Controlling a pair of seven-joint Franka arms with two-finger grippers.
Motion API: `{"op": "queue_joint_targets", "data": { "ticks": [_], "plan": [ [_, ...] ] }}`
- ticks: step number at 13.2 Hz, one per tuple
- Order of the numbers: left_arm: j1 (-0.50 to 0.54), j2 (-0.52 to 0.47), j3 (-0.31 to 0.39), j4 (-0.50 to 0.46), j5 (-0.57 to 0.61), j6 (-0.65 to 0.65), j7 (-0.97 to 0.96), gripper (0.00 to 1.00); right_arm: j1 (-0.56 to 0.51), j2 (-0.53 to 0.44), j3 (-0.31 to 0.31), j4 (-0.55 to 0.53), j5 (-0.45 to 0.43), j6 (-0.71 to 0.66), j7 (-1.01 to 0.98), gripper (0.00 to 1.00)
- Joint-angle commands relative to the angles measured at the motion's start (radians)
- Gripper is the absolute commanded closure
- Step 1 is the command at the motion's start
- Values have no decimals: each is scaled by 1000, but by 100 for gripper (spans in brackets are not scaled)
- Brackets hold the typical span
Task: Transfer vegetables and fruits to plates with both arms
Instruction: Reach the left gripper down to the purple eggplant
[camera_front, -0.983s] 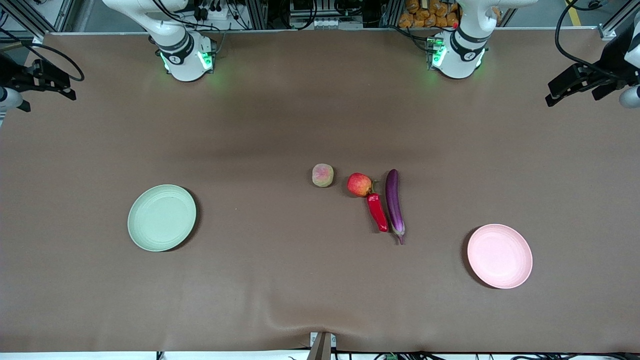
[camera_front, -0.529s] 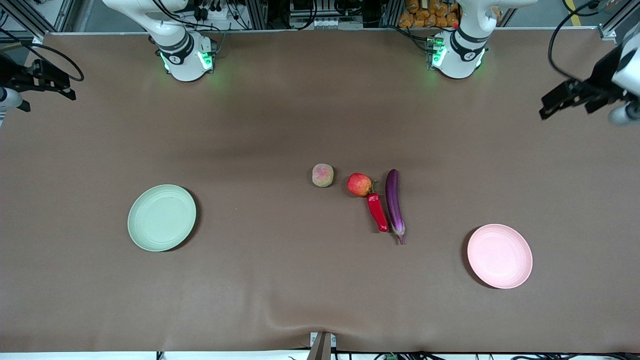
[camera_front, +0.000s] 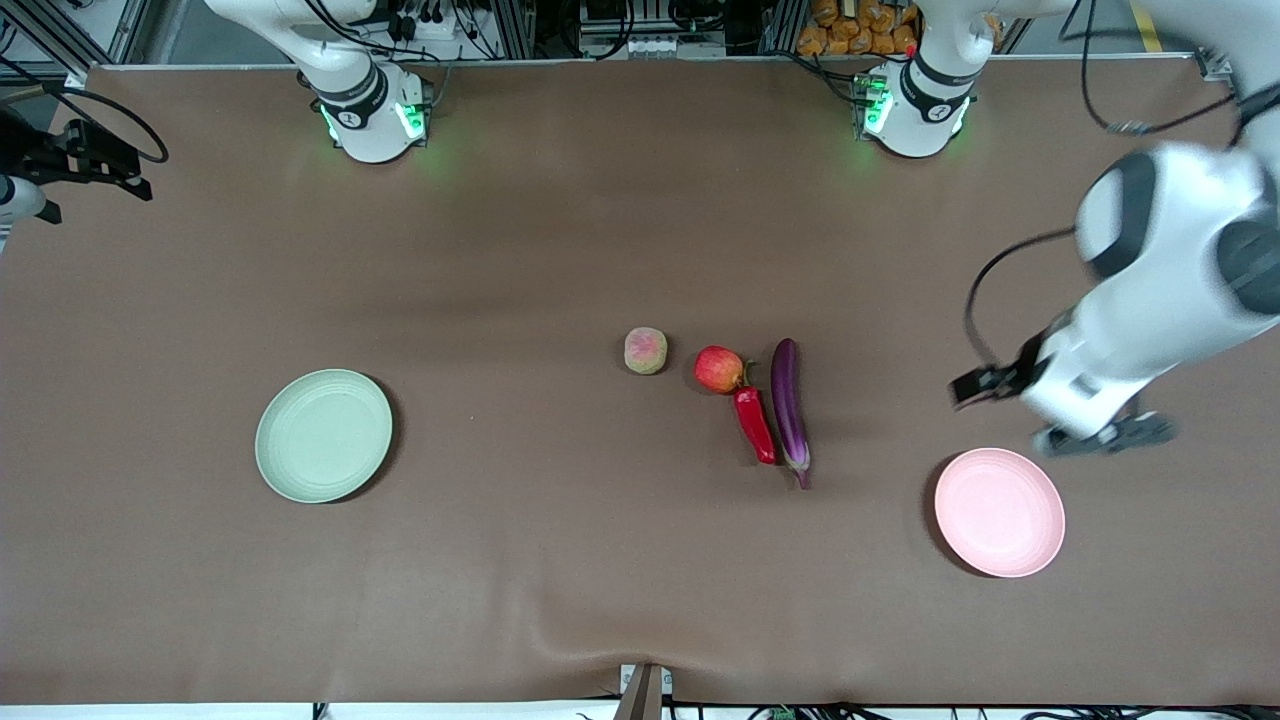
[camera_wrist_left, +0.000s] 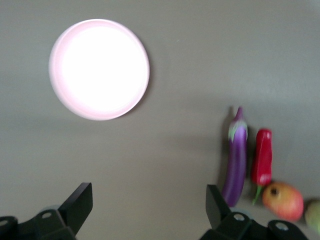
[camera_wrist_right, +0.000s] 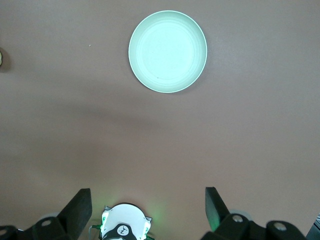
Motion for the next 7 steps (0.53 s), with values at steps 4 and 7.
{"op": "queue_joint_targets", "data": {
  "ticks": [4,7],
  "plan": [
    [-62,246,2,45,-11,254,-101,0,-8,-15,4,-12,-2,-3,3,0],
    [-131,292,3,36,-10,298,-128,0,-7,-15,4,-12,-2,-1,3,0]
  ]
}}
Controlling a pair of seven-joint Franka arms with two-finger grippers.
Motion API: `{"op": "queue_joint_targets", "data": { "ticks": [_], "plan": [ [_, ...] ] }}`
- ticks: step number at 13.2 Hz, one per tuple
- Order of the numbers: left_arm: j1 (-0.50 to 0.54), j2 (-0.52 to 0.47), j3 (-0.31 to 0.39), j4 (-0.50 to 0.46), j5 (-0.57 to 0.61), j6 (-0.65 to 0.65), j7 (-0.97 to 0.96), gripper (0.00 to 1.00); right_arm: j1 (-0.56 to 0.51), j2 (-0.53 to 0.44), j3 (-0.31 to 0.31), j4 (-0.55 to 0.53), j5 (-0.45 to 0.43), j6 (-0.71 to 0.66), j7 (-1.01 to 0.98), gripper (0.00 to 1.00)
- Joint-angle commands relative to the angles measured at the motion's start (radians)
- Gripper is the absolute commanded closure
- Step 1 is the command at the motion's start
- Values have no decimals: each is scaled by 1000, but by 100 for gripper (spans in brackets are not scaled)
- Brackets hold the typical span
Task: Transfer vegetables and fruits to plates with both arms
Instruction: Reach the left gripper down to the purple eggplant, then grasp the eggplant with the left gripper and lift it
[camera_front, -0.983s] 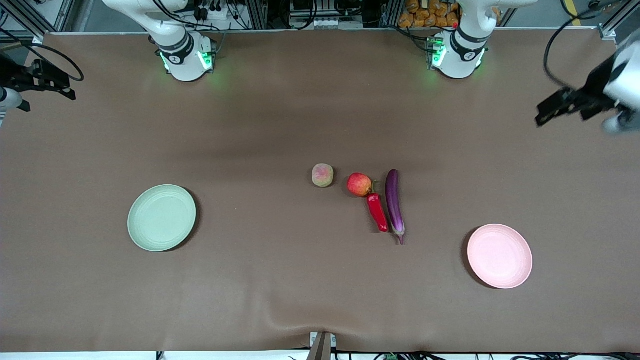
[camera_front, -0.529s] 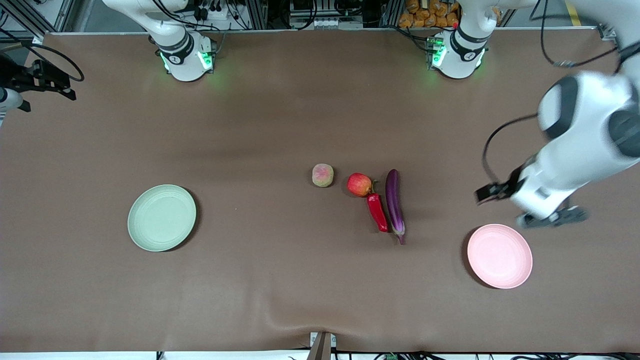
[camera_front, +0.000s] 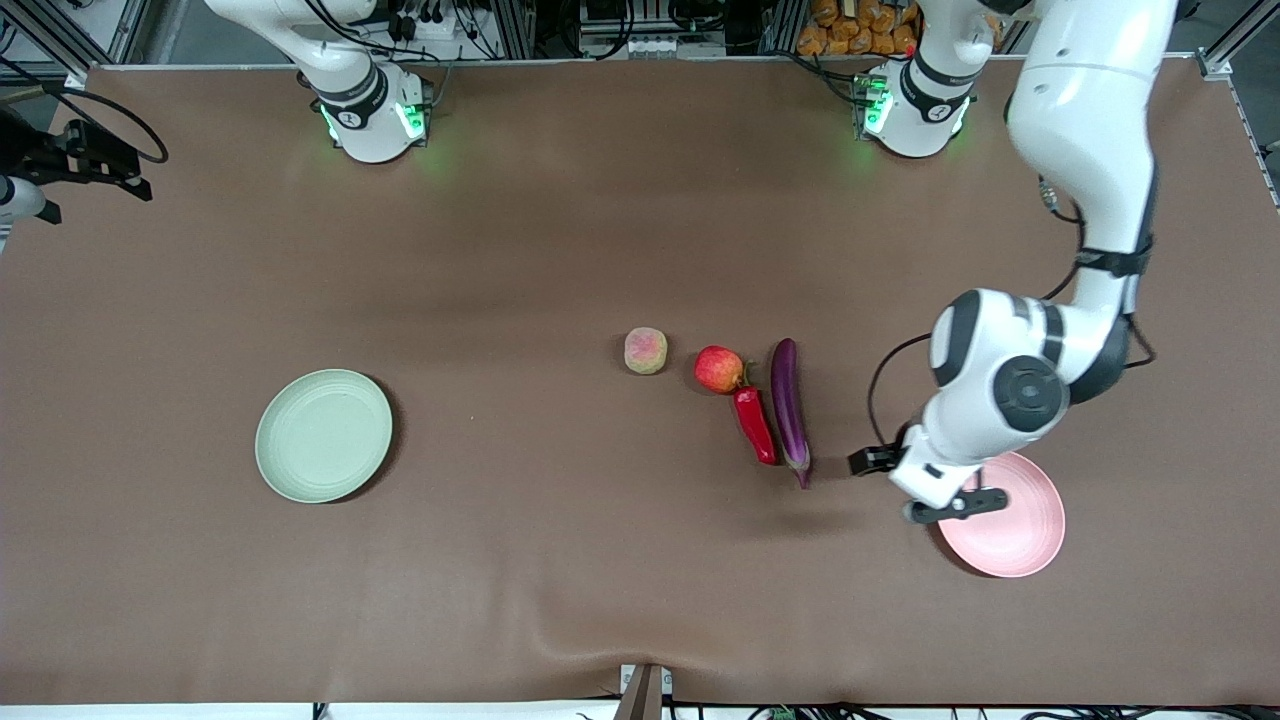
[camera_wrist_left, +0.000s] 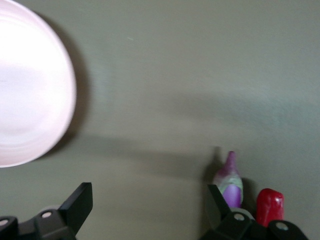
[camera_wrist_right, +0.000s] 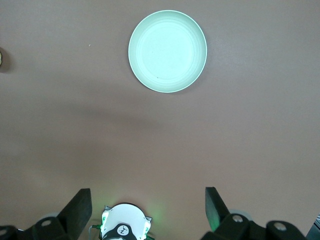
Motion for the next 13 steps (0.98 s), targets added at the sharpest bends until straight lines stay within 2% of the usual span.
{"op": "queue_joint_targets", "data": {
  "ticks": [1,5,9,13],
  "plan": [
    [-57,19,9,3,-4,10,-103,0,-5,-15,4,-11,-2,-3,3,0],
    [-109,25,9,-37,-1,15,-214,0,0,-15,4,-11,-1,-1,3,0],
    [-152,60,9,-94,-4,159,-269,0,3,-15,6,-9,-1,-12,3,0],
    [-159,50,9,-150,1,184,-282,0,21,-14,6,0,1,8,3,0]
  ]
}}
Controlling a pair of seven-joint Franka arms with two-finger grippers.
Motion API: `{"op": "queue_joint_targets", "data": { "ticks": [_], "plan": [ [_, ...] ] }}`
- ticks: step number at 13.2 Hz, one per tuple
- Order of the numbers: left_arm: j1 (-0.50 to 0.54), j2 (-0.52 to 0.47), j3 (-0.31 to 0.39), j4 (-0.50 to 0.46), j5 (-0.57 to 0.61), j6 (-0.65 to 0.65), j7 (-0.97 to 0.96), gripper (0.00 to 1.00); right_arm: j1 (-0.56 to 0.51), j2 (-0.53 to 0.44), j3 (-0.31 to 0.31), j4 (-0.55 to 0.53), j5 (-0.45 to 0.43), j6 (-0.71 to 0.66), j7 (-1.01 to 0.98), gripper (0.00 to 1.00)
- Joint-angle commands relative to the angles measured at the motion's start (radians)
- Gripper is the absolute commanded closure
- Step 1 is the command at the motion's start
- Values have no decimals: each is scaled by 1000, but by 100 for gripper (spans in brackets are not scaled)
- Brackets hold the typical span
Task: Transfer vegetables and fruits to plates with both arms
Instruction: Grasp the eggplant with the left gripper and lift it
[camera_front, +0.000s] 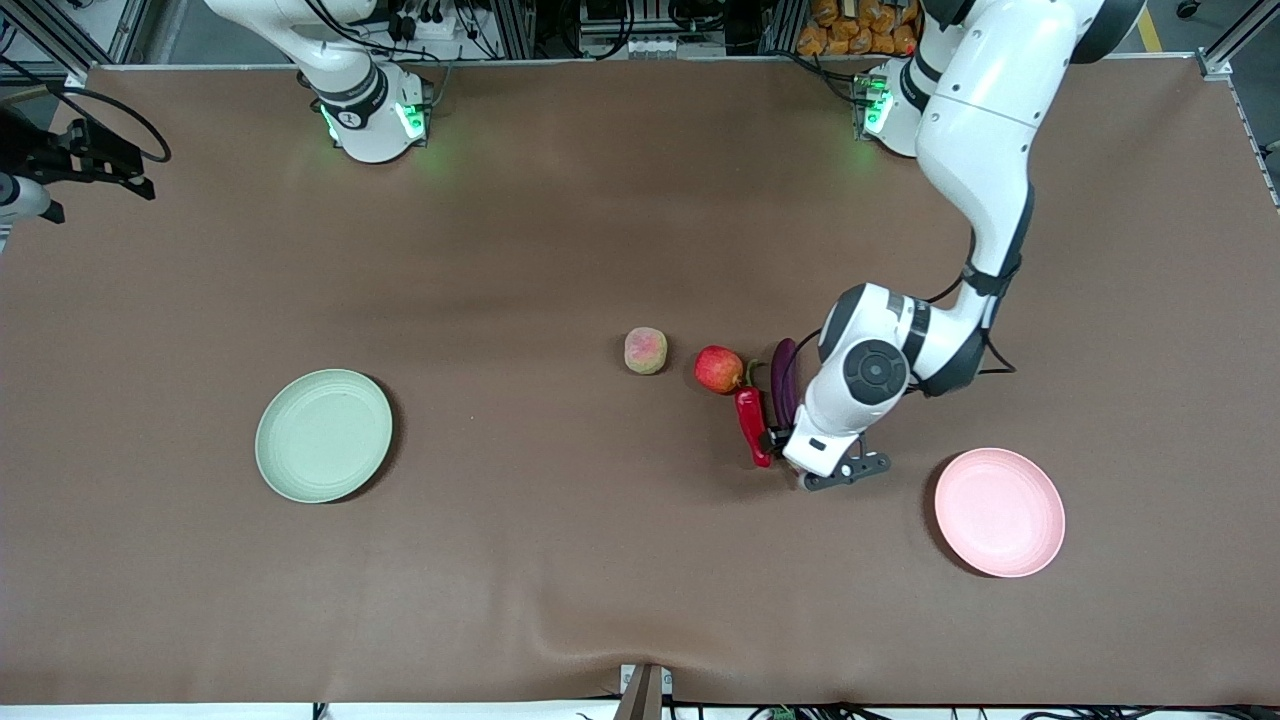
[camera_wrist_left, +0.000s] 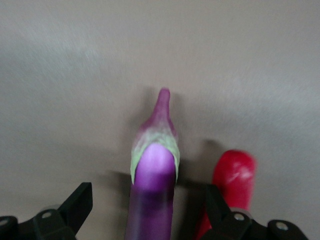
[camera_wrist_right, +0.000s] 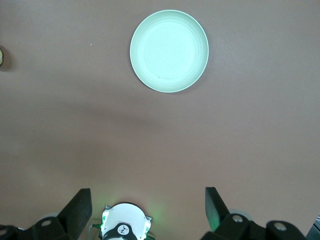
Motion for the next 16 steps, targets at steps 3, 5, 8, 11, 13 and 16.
{"op": "queue_joint_targets", "data": {
  "ticks": [3,5,8,11,13,16],
  "plan": [
    [-19,-19,10,-43,1,19,-18,27,13,-7,2,-2,0,11,3,0],
    [-20,-17,10,-57,-1,19,-18,70,-2,-1,0,2,3,18,3,0],
    [-2,-70,14,-86,1,6,-6,100,-5,37,-3,25,-6,18,0,0],
    [100,-170,20,-63,1,-100,99,100,-16,133,-6,72,-23,15,-7,0],
    [188,-178,19,-23,1,-126,185,100,-24,176,-4,87,-44,17,-9,0],
    [277,-137,20,18,7,-134,235,100,-31,239,-4,87,-56,43,-9,0]
  ]
}}
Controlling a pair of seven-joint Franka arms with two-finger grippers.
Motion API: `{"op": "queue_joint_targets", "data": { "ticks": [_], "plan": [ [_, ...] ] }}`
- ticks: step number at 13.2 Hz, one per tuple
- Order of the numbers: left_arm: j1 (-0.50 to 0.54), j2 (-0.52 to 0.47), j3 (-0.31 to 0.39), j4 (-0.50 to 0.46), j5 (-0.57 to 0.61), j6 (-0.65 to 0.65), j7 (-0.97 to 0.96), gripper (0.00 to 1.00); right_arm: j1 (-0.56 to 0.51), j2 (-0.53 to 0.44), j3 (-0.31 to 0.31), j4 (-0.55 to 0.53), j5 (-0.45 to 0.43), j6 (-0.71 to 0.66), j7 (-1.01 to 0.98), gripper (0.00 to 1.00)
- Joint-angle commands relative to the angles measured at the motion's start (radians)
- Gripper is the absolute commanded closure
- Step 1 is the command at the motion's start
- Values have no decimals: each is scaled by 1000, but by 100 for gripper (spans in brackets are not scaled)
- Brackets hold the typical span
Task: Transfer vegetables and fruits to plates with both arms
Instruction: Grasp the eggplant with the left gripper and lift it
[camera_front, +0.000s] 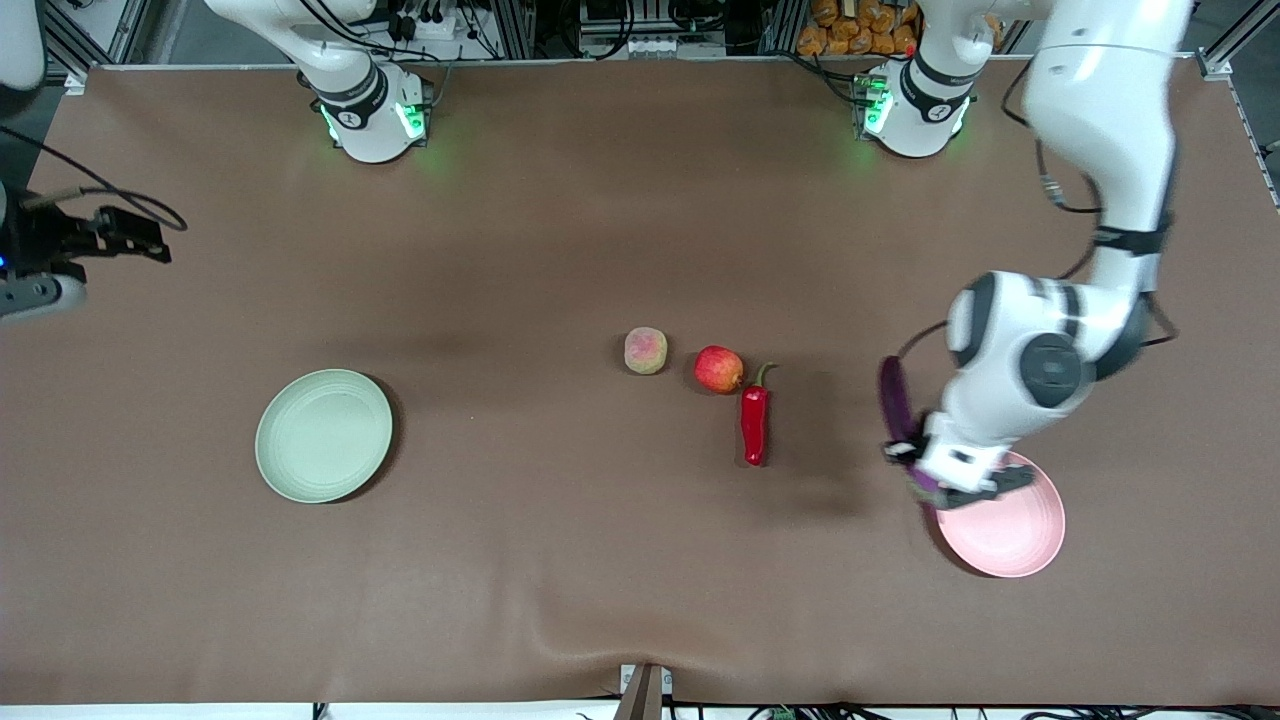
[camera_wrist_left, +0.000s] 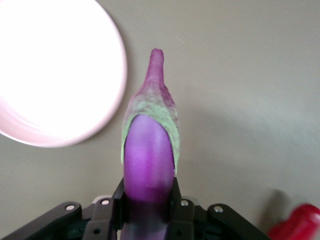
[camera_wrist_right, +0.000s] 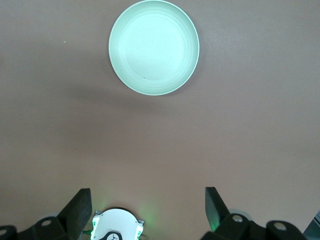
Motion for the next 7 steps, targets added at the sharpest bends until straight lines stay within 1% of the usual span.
{"op": "queue_joint_targets", "data": {
  "ticks": [1,3,4,5,6,7],
  "plan": [
    [64,62,-7,55,18,-12,37,100,-24,65,11,38,-19,10,-7,0],
    [110,102,-7,93,18,-12,70,100,-7,68,13,32,33,57,25,0],
    [129,129,-9,119,13,-12,77,100,2,80,16,29,89,65,119,0],
    [146,157,-7,138,7,-10,77,100,25,105,16,29,160,71,254,0],
    [163,186,-7,165,5,-6,77,100,60,125,16,27,197,97,370,0],
    [181,217,-7,200,2,-6,77,100,109,139,16,27,200,127,458,0]
  ]
}}
